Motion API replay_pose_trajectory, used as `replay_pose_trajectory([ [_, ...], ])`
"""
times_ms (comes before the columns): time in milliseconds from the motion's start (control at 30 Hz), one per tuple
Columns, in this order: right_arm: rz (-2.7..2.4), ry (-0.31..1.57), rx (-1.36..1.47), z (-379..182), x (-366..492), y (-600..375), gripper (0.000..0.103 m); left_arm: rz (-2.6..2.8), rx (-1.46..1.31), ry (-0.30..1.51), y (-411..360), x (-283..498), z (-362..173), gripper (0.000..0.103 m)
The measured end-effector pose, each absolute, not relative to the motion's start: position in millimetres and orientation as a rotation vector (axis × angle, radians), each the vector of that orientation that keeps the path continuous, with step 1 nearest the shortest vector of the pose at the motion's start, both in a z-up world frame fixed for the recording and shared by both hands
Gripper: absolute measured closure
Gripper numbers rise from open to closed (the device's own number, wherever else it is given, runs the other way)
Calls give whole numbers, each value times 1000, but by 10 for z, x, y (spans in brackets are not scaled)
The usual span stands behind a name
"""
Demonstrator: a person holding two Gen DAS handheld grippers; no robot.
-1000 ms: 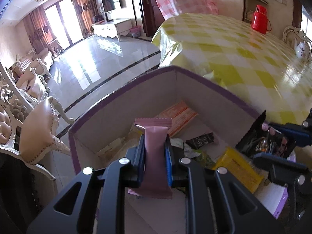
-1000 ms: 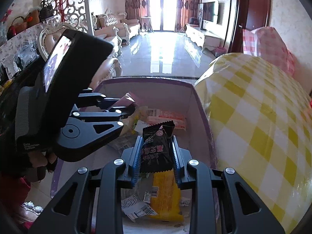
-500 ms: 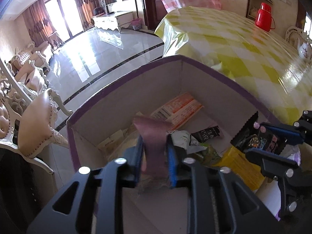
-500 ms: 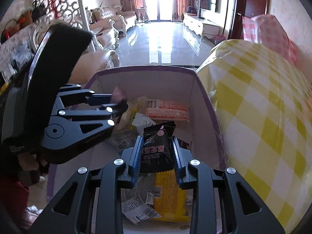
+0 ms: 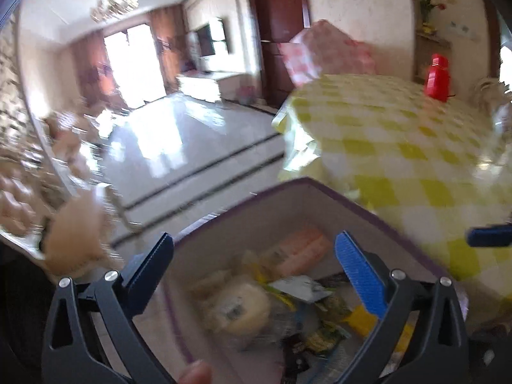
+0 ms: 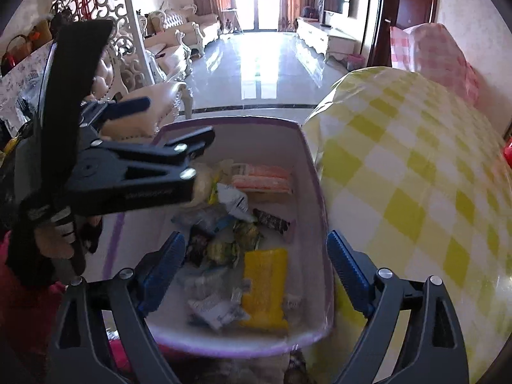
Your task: Organize snacks
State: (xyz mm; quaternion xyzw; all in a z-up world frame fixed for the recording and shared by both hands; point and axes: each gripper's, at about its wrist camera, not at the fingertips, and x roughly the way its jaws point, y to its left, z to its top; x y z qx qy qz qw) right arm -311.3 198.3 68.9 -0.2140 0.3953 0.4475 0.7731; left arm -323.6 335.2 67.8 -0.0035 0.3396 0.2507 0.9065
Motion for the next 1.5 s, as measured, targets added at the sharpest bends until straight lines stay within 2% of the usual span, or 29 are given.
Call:
replay_pose_trajectory([
  [100, 930, 873, -471, 773, -3175, 1968, 16, 627, 0, 729, 3281, -3272, 776, 1],
  [233, 930, 949, -499, 759, -3211, 1990, 16, 544, -124, 840, 3343, -3234, 753, 1],
  [567, 768, 1137, -500, 292, -3044, 2094, 16, 484, -310, 1026, 3511, -3143, 365, 1],
  [1500, 703, 1120, -516, 163, -2990, 2117, 16, 459, -311, 1099, 3458, -3056, 163, 1],
])
